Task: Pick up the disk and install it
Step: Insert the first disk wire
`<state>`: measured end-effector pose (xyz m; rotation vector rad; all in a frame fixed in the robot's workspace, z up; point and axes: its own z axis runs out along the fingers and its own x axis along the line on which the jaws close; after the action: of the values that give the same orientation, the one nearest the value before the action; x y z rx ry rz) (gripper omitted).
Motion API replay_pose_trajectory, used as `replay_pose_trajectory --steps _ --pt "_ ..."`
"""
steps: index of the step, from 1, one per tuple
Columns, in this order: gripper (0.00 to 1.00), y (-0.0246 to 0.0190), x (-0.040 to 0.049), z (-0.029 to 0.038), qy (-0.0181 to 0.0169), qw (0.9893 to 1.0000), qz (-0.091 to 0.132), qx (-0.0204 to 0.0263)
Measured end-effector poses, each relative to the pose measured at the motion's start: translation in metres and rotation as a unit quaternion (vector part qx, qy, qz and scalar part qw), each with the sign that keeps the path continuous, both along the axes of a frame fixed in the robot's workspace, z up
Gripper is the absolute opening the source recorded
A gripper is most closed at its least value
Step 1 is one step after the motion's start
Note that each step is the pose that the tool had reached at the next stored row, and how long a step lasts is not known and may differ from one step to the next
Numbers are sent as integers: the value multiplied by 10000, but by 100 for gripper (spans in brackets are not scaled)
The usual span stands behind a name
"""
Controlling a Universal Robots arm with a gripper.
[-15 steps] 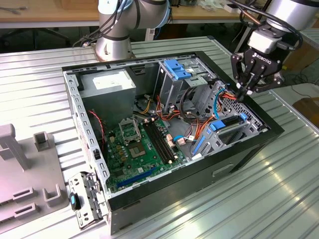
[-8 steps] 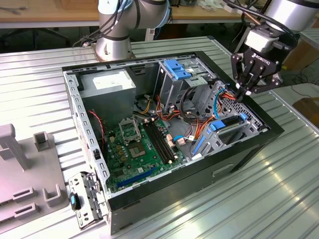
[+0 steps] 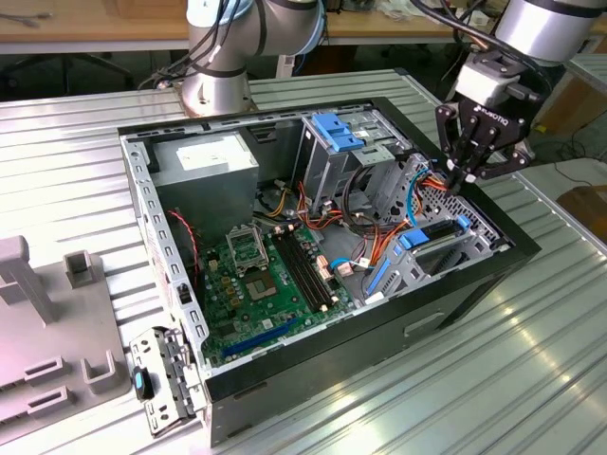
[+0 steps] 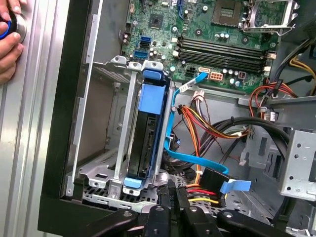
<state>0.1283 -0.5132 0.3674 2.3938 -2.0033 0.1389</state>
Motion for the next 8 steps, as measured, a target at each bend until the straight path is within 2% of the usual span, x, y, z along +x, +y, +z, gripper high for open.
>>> replay_pose_trajectory --steps 2,6,8 --pt "17 -14 0 0 0 10000 0 0" --pt "17 -86 -1 0 -2 10000 0 1" --pt "17 -89 -21 0 -14 10000 0 2"
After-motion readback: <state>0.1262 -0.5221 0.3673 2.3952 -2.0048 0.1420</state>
